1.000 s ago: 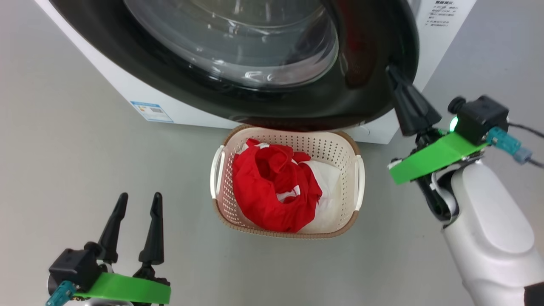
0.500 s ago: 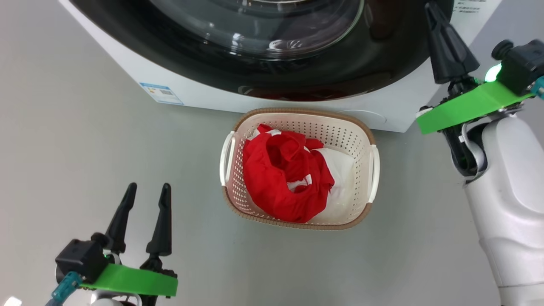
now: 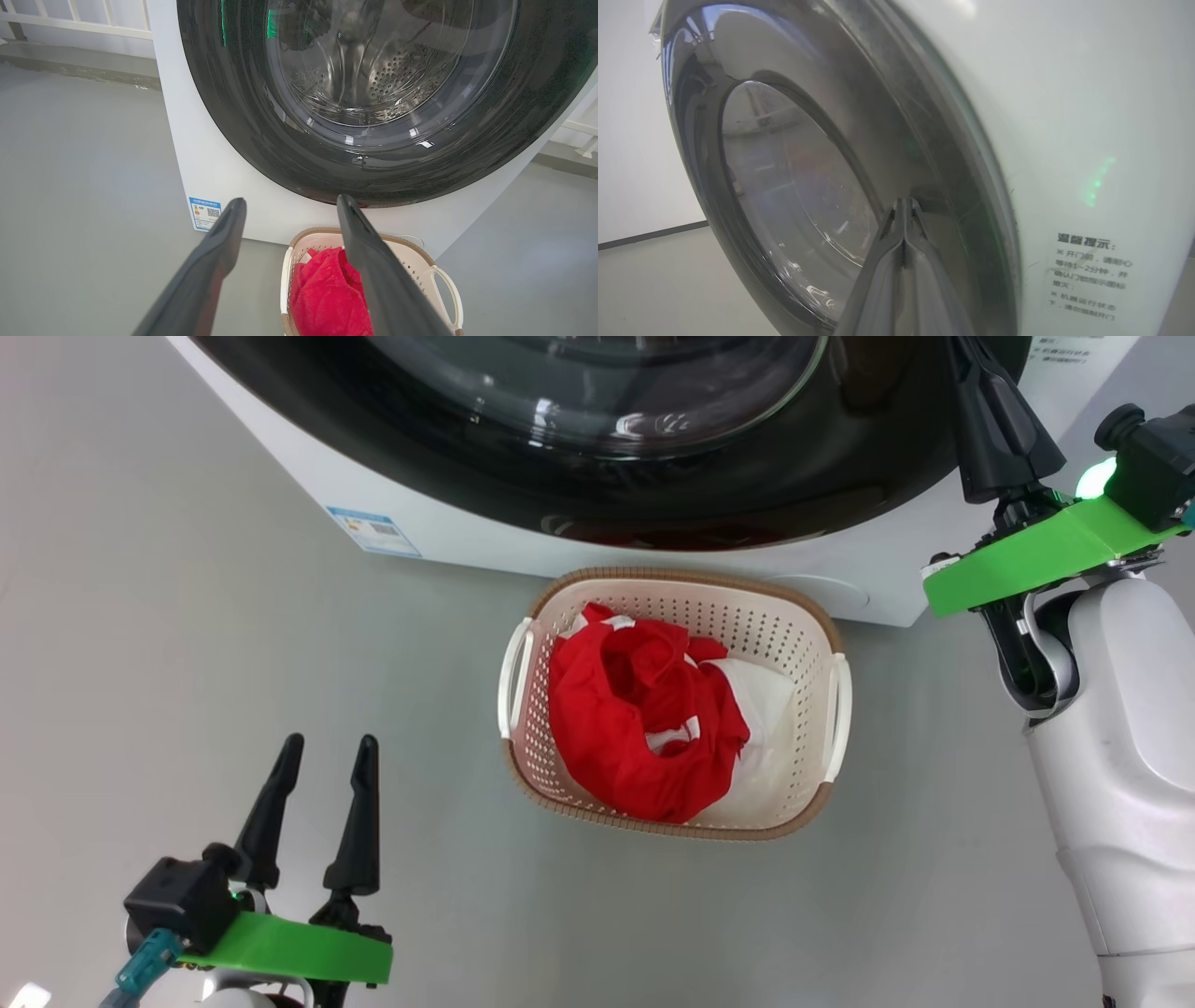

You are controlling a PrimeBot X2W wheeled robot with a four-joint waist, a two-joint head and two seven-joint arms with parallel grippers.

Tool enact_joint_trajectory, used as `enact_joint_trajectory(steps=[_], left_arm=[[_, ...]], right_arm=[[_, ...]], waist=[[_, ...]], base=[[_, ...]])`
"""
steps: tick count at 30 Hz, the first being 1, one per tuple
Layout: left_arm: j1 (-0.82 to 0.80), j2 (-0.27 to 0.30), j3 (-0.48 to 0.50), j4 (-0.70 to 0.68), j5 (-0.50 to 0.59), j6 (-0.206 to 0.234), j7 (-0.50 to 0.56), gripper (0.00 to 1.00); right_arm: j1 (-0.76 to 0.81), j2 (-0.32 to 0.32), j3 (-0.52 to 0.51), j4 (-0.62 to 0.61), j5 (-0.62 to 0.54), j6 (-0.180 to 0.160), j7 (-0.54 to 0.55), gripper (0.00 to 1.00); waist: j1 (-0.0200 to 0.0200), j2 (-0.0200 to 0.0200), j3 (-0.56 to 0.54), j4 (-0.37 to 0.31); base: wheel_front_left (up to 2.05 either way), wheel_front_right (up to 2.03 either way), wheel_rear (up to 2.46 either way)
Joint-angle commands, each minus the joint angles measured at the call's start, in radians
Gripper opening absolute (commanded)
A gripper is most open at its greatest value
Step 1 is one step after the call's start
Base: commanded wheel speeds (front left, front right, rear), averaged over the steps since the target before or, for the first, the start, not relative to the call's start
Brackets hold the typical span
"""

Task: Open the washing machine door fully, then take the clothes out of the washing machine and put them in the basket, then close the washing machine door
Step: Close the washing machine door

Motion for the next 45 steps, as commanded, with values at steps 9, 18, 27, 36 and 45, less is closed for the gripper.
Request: enact_joint_trajectory(steps=[9, 18, 27, 36, 45], left_arm=[[0.0, 0.024, 0.056, 0.009, 0.004, -0.003, -0.009, 1.0], [0.036, 0.053, 0.081, 0.035, 0.003, -0.003, -0.009, 1.0], [0.073, 0.071, 0.097, 0.05, 0.02, -0.003, -0.009, 1.0], [0.097, 0.074, 0.122, 0.05, 0.027, -0.003, -0.009, 1.0], [0.125, 0.08, 0.135, 0.052, 0.035, -0.003, -0.009, 1.0]], right_arm=[[0.129, 0.001, 0.057, -0.026, 0.011, -0.008, -0.005, 0.31], [0.298, -0.003, 0.06, -0.047, 0.023, -0.008, -0.005, 1.0], [0.443, -0.007, 0.048, -0.067, 0.026, -0.008, -0.005, 1.0], [0.553, -0.013, 0.013, -0.079, 0.024, -0.008, -0.005, 1.0], [0.633, -0.012, -0.027, -0.097, 0.015, -0.008, -0.005, 1.0]], waist=[[0.0, 0.0, -0.086, -0.037], [0.0, 0.0, -0.171, -0.09], [0.0, 0.0, -0.241, -0.136], [0.0, 0.0, -0.279, -0.172], [0.0, 0.0, -0.31, -0.211]], base=[[0.0, 0.0, 0.0], [0.0, 0.0, 0.0], [0.0, 0.0, 0.0], [0.0, 0.0, 0.0], [0.0, 0.0, 0.0]])
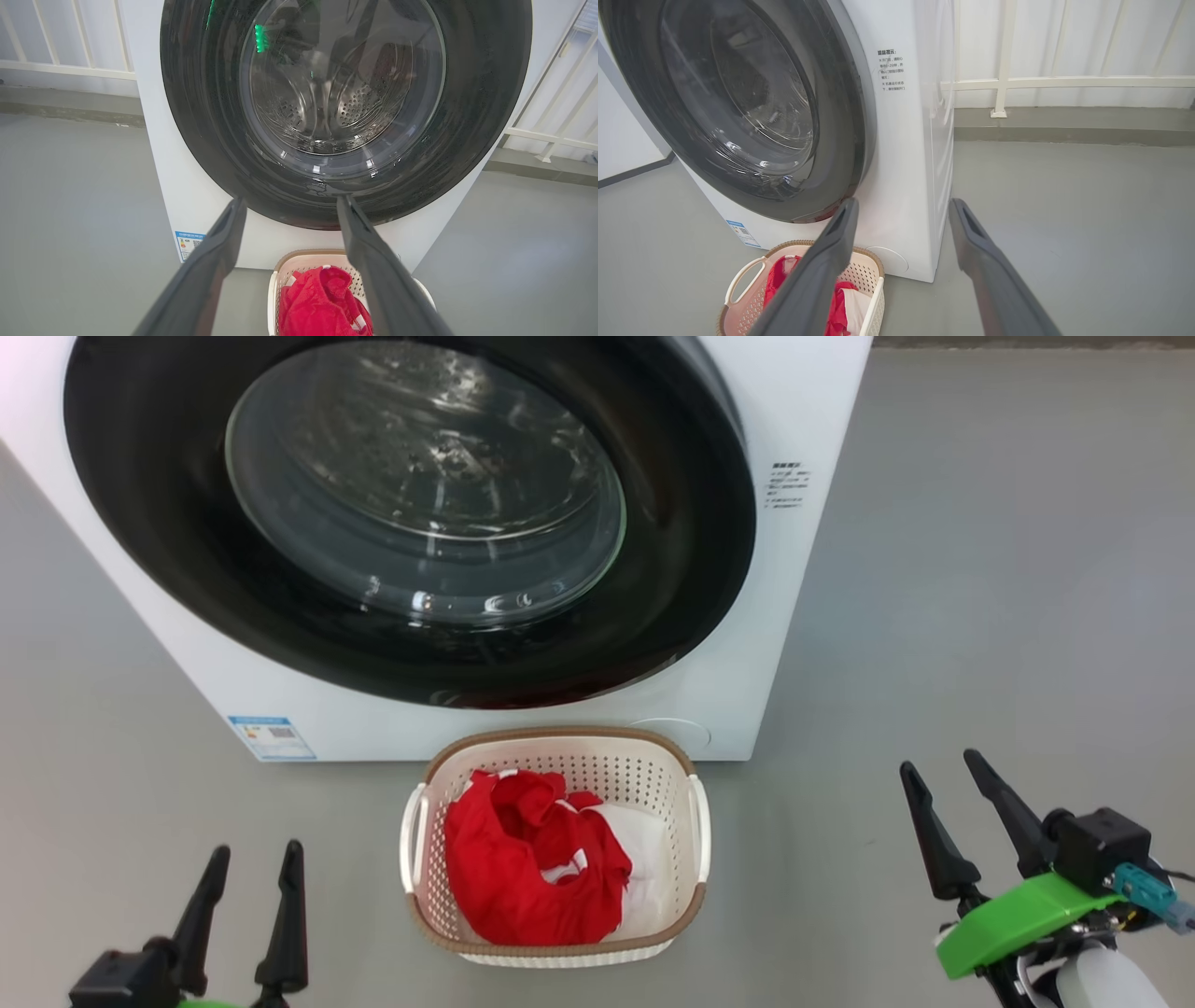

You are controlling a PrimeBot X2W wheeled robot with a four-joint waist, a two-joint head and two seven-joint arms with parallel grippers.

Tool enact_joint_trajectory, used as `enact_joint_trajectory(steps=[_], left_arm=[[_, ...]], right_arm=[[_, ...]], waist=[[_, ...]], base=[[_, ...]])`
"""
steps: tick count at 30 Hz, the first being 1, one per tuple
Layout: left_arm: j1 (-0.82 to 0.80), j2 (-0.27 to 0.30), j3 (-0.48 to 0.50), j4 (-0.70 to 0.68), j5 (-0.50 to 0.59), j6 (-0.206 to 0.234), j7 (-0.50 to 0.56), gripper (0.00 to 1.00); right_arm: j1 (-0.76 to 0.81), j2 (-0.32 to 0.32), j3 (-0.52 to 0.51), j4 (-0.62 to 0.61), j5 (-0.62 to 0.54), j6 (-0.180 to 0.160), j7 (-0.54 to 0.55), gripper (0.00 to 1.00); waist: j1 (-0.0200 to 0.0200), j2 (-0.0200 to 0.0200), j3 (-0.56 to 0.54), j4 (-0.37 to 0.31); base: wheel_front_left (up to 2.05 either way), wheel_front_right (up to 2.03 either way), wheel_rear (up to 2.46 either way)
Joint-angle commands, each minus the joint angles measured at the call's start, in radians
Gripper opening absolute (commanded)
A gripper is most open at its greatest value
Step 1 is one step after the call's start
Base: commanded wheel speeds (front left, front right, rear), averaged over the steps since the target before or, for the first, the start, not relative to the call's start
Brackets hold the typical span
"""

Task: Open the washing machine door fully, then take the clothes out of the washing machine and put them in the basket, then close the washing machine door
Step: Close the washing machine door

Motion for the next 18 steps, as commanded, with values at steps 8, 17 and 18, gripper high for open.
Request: enact_joint_trajectory(steps=[8, 17, 18], left_arm=[[0.015, 0.018, 0.05, -0.02, 0.018, -0.003, -0.009, 1.0], [0.038, 0.009, 0.071, -0.042, 0.044, -0.003, -0.009, 1.0], [0.039, 0.009, 0.072, -0.042, 0.046, -0.003, -0.009, 1.0]], right_arm=[[0.054, -0.003, -0.01, -0.04, 0.004, -0.002, -0.005, 1.0], [0.09, -0.003, -0.021, -0.051, 0.002, -0.002, -0.005, 1.0], [0.092, -0.003, -0.022, -0.052, 0.001, -0.002, -0.005, 1.0]], waist=[[0.0, -0.0001, -0.033, -0.034], [0.0, -0.0001, -0.045, -0.057], [0.0, -0.0001, -0.045, -0.059]], base=[[0.0, 0.0, 0.0], [0.0, 0.0, 0.0], [0.0, 0.0, 0.0]])
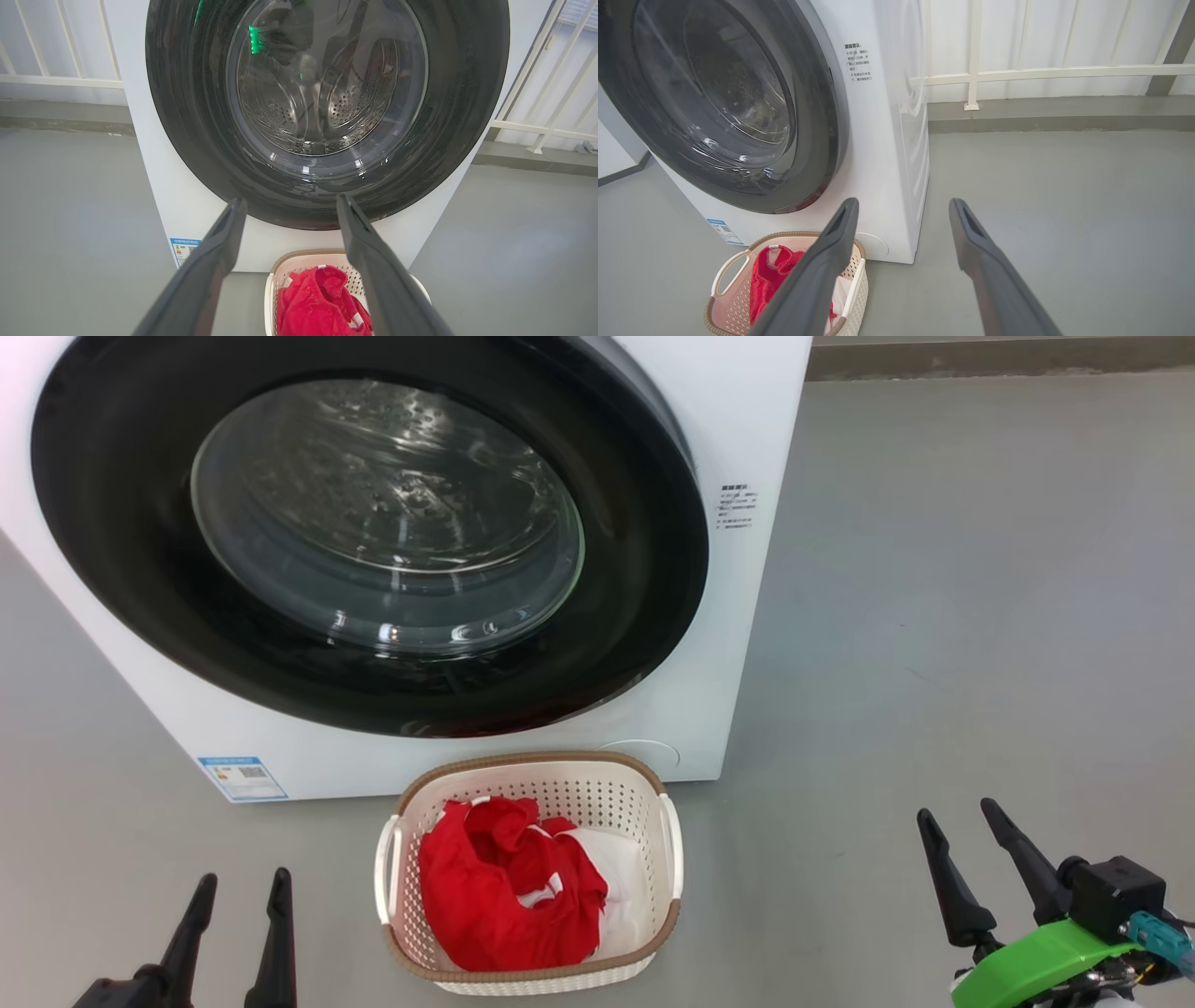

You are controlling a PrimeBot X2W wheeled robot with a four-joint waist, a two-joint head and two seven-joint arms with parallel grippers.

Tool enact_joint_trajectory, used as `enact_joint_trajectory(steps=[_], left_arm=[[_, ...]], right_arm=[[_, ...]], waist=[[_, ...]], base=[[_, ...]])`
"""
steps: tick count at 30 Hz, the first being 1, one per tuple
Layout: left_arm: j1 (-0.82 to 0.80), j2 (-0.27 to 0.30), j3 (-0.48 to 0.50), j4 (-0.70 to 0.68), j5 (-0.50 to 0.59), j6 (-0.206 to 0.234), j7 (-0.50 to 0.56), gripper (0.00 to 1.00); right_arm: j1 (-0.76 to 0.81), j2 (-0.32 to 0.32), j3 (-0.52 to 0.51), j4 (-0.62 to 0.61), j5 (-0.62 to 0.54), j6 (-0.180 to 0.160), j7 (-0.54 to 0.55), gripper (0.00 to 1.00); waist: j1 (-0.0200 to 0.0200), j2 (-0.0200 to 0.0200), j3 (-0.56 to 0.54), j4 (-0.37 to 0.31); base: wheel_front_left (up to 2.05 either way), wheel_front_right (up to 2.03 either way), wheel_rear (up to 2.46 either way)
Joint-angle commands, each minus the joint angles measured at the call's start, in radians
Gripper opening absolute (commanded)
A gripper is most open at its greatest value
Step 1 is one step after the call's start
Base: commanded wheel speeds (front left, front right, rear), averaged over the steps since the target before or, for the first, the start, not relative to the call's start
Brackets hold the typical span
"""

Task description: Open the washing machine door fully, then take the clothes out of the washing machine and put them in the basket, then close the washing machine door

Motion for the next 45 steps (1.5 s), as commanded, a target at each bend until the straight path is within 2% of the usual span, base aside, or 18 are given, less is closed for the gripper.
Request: enact_joint_trajectory(steps=[1, 33, 34, 41, 45], left_arm=[[-0.015, 0.012, 0.037, -0.027, 0.008, -0.003, -0.009, 1.0], [-0.029, 0.008, 0.046, -0.035, 0.004, -0.003, -0.009, 1.0], [0.004, -0.006, 0.012, -0.008, 0.009, 0.0, 0.0, 0.0], [0.026, -0.05, -0.002, 0.071, 0.008, 0.0, 0.006, 0.0], [0.022, -0.05, 0.001, 0.069, -0.035, 0.0, 0.017, 0.0]], right_arm=[[0.0, -0.009, 0.012, -0.027, 0.004, -0.002, -0.005, 1.0], [0.002, 0.004, -0.009, -0.037, -0.008, -0.002, -0.005, 1.0], [0.004, 0.017, -0.026, -0.012, -0.005, 0.0, 0.0, 0.0], [0.023, 0.058, -0.022, 0.072, -0.004, 0.0, 0.002, 0.0], [0.022, 0.061, -0.026, 0.067, 0.037, 0.0, 0.014, 0.0]], waist=[[0.0, -0.0001, -0.001, -0.005], [0.0, -0.0001, 0.018, -0.009], [0.0, -0.0001, 0.019, -0.009], [0.0, -0.0001, 0.019, -0.009], [0.0008, -0.0001, 0.016, -0.009]], base=[[0.0, 0.0, 0.0], [0.0, 0.0, 0.0], [0.0, 0.0, 0.0], [0.0, 0.0, 0.0], [0.0, 0.0, 0.0]])
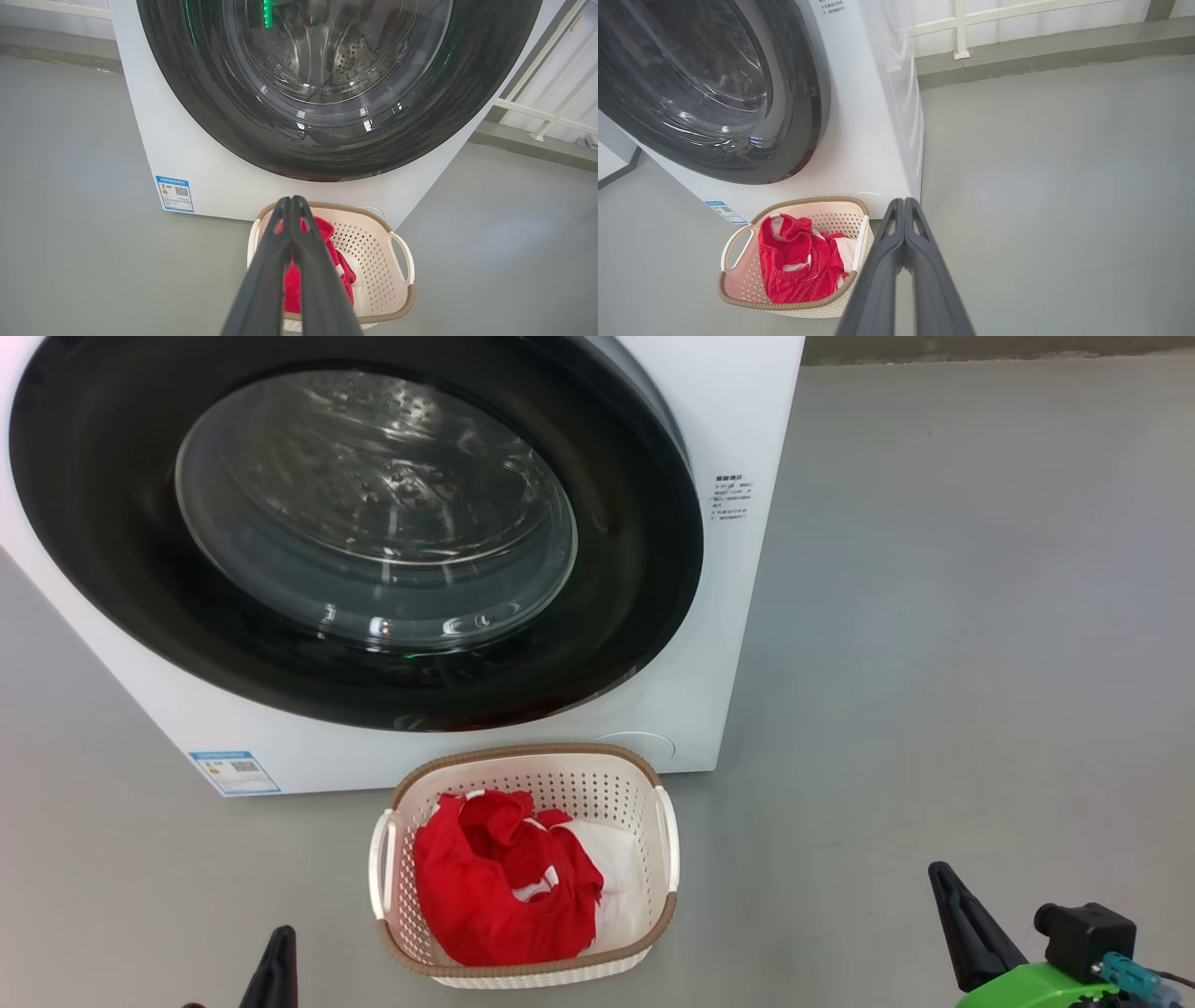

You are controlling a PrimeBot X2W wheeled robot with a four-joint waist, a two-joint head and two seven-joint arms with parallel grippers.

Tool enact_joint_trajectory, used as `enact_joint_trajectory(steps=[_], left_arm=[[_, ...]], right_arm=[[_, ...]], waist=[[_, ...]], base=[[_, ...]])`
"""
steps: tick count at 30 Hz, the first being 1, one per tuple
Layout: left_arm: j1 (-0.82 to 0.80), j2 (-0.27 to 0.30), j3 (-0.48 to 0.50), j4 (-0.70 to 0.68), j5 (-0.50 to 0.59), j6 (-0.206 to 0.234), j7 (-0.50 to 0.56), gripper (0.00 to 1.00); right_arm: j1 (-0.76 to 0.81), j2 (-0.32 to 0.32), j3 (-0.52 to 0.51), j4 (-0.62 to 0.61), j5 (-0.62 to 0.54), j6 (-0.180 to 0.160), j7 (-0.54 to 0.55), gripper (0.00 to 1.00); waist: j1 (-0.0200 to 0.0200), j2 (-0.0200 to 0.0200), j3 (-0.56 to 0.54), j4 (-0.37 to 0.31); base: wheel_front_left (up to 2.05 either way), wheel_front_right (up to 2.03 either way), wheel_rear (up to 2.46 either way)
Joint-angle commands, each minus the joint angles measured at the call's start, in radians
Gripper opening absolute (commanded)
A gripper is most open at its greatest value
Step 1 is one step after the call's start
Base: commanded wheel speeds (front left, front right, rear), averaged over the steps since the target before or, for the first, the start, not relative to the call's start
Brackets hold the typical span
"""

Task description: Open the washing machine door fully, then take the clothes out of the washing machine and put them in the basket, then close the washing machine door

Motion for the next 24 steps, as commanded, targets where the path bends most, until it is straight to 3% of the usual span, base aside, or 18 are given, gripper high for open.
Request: enact_joint_trajectory(steps=[1, 24], left_arm=[[-0.014, 0.012, 0.009, -0.022, -0.03, 0.0, 0.005, 0.0], [-0.045, 0.012, 0.031, -0.022, -0.274, -0.001, 0.069, 0.0]], right_arm=[[-0.017, -0.005, -0.004, -0.026, 0.039, 0.0, 0.006, 0.0], [-0.028, 0.015, -0.03, -0.046, 0.277, -0.001, 0.074, 0.0]], waist=[[0.0015, -0.0001, -0.002, 0.0], [0.0, -0.0001, -0.011, -0.004]], base=[[0.0, 0.0, 0.0], [0.0, 0.0, 0.0]])
